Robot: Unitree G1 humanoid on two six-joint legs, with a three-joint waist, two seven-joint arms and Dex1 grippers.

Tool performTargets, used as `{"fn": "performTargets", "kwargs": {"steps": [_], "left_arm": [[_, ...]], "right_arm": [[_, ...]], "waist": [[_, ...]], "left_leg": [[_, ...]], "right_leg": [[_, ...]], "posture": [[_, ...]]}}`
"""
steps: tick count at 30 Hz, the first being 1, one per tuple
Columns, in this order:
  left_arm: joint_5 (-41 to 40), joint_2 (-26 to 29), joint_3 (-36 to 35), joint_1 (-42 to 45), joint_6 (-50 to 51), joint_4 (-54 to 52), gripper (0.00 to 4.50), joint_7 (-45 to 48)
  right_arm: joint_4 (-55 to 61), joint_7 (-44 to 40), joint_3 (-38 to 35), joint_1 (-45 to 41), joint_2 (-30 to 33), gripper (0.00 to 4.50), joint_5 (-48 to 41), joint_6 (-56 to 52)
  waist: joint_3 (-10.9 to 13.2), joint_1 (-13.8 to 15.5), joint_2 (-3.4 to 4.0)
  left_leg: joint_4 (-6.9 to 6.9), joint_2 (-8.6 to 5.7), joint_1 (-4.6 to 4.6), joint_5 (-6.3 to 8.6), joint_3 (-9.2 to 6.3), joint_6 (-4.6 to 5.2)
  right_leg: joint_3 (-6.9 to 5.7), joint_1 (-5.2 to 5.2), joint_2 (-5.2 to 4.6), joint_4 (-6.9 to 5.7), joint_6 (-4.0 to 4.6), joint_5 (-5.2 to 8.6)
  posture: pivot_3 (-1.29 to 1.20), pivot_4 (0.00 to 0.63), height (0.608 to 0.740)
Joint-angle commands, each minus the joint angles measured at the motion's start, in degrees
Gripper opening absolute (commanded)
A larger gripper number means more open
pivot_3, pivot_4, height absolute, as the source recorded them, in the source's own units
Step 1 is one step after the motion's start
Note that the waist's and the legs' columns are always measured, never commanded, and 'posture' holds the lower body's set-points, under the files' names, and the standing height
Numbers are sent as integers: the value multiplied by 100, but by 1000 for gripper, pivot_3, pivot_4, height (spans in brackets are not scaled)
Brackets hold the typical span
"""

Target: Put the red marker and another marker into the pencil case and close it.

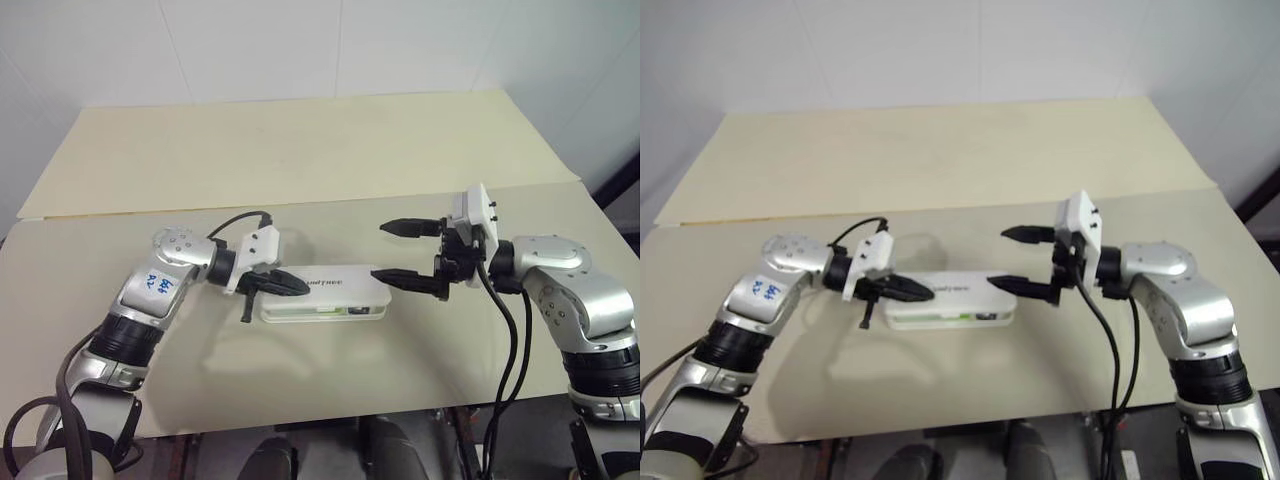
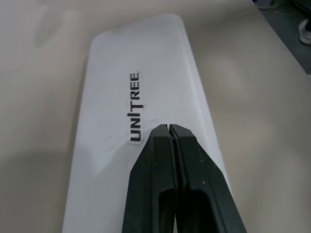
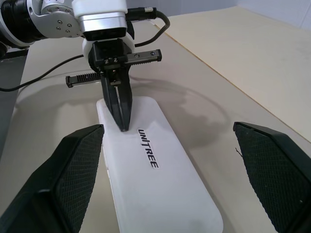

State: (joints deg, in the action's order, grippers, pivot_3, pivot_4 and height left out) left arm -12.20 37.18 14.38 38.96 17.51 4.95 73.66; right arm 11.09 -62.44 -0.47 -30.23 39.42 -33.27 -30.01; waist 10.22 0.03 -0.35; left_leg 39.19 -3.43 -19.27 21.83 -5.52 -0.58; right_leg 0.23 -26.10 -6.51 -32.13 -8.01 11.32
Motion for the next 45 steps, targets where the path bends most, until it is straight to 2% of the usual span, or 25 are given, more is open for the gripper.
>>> {"fn": "performTargets", "kwargs": {"steps": [1,8,29,43,45], "left_arm": [[74,228,6,11,-31,-97,16,199],[186,597,61,-272,-85,-208,16,370],[628,341,338,-133,-143,-68,16,210],[-579,467,-1012,-796,531,-1108,16,-180],[-737,472,-1220,-888,608,-1278,16,-311]], "right_arm": [[245,84,-250,56,-2,4500,-129,67],[313,178,-274,161,-14,4500,-154,78],[465,403,-253,189,-103,4500,-279,12],[-90,279,-193,-179,-202,4500,-276,53],[-301,191,-118,-190,-157,4500,-33,298]], "waist": [[0,-9,0],[0,-8,0],[-1,15,-1],[-1,-16,-1],[-1,-12,-1]], "left_leg": [[0,0,0,0,0,0],[0,1,1,0,1,0],[10,-1,9,0,0,1],[12,2,4,0,-1,1],[12,3,4,0,-2,0]], "right_leg": [[0,0,1,0,0,0],[2,0,1,-2,0,0],[2,11,-1,-12,0,0],[8,-2,0,-19,0,0],[7,-2,0,-19,1,0]], "posture": [[0,150,740],[0,150,740],[0,150,740],[0,150,740],[0,150,740]]}}
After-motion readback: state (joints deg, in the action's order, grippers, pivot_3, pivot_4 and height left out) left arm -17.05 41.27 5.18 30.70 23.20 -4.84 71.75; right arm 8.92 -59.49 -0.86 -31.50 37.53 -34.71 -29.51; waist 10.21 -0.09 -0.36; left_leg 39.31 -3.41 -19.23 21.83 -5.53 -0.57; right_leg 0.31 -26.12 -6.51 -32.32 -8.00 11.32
